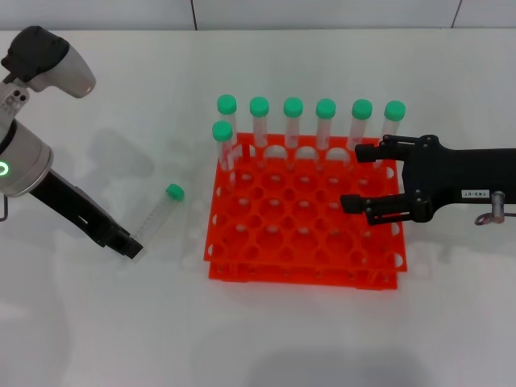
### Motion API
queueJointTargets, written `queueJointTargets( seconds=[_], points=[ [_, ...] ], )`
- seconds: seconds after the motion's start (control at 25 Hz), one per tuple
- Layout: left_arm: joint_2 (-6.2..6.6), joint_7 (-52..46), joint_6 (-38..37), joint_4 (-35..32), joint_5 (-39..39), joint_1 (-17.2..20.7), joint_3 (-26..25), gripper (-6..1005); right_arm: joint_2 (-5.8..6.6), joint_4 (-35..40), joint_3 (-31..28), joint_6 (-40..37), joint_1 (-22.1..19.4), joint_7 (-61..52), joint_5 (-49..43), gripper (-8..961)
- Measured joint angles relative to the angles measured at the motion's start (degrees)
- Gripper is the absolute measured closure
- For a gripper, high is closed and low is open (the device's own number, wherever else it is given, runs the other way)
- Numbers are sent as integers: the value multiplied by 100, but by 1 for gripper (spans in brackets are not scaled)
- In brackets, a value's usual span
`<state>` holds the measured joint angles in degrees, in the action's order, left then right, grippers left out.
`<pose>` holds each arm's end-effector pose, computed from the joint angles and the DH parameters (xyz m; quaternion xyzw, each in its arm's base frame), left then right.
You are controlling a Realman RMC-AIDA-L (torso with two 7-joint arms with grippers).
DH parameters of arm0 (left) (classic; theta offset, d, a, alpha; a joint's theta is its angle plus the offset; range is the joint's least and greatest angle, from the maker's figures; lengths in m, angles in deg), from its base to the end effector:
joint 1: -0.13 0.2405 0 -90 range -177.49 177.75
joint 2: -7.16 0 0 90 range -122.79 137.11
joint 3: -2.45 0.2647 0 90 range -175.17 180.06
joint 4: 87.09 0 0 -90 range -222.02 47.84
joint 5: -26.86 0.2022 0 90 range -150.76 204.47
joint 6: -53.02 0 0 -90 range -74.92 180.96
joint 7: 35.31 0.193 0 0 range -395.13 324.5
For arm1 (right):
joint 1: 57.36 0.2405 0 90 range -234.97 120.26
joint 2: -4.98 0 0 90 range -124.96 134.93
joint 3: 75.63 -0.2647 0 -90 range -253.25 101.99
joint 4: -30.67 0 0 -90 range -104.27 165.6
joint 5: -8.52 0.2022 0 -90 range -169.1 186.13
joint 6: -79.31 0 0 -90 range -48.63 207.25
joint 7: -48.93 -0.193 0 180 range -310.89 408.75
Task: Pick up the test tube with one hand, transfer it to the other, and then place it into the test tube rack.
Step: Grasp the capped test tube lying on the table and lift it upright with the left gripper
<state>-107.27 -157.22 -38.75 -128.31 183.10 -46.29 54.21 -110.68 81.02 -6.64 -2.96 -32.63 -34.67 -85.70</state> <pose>-0.2809 0.3610 -0.0357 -0.9059 -0.3778 0.1854 0.0466 0.2046 0.3408 -0.0485 -0.9596 0.1285 0.2272 0.1052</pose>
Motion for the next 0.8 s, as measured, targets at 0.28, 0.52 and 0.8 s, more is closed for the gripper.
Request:
queueJointTargets(
  seconds=[0.28,0.52,0.8],
  points=[
    [0,1,35,0,14,9,0,668,0,0,0,0,-4,1,0,78],
    [0,8,63,6,21,12,0,669,0,0,0,0,-4,1,0,78],
    [0,18,67,14,21,-9,7,671,0,1,0,0,-4,1,0,78]
  ],
)
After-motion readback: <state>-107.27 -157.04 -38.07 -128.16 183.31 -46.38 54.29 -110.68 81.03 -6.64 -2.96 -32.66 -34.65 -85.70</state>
